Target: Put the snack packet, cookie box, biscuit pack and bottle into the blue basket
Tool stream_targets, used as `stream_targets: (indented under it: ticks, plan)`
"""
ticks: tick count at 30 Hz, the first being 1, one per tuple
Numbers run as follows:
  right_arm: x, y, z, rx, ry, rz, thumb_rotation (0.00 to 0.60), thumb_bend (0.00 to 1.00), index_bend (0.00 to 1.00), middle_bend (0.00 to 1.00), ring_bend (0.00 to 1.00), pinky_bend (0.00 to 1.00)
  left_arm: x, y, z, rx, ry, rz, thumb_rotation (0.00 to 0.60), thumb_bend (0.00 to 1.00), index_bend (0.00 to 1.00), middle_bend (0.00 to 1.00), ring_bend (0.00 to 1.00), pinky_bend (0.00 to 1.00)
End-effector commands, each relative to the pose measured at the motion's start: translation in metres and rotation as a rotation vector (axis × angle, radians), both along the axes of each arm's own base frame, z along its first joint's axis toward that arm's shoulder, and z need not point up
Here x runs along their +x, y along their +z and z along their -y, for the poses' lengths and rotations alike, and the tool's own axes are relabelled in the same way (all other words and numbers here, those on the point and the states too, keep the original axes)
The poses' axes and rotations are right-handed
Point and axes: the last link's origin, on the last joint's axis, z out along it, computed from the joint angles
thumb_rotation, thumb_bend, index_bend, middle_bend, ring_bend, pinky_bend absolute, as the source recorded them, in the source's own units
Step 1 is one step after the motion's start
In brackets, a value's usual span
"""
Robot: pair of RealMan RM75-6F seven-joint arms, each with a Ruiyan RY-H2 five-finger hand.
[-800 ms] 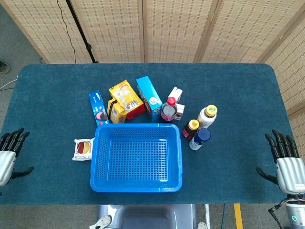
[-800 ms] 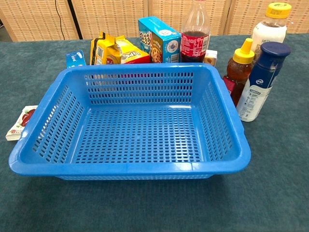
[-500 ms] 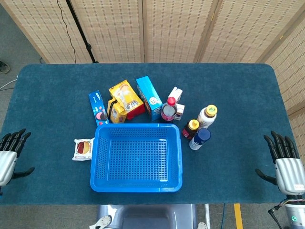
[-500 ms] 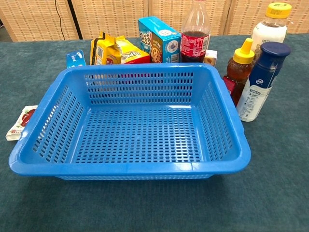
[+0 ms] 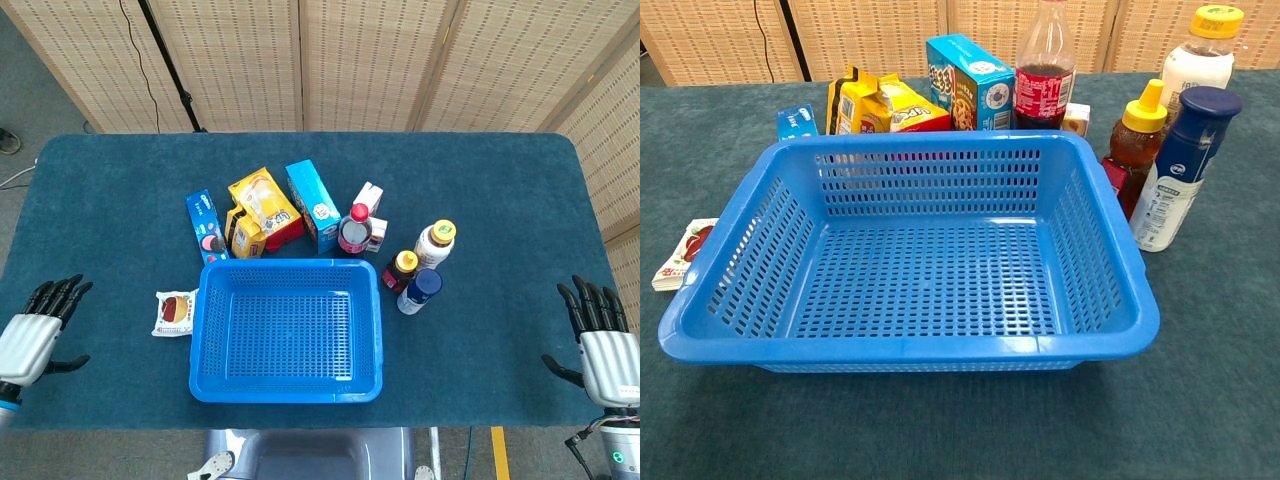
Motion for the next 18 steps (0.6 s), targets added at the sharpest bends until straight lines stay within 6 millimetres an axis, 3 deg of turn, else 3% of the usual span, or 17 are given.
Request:
stream_targets:
  ticks: [1,11,18]
  plan:
    - [-0.002,0.0,0.0,0.025,-0.039,-0.011,0.6,0.0,0.0,0.0,0.0,0.0,0.007,-0.019,-0.016,-0.073,-0.026,0.021,0.6,0.06,0.0,0.0,0.0,0.0]
    - [-0.001,0.0,0.001,0.032,-0.042,0.009,0.6,0.0,0.0,0.0,0.0,0.0,0.021,-0.067,-0.057,-0.217,0.021,0.045,0.6,0.06,0.0,0.0,0.0,0.0]
    - [-0.002,0.003,0.002,0.024,-0.039,0.025,0.6,0.0,0.0,0.0,0.0,0.0,0.03,-0.09,-0.075,-0.256,0.045,0.045,0.6,0.06,0.0,0.0,0.0,0.0]
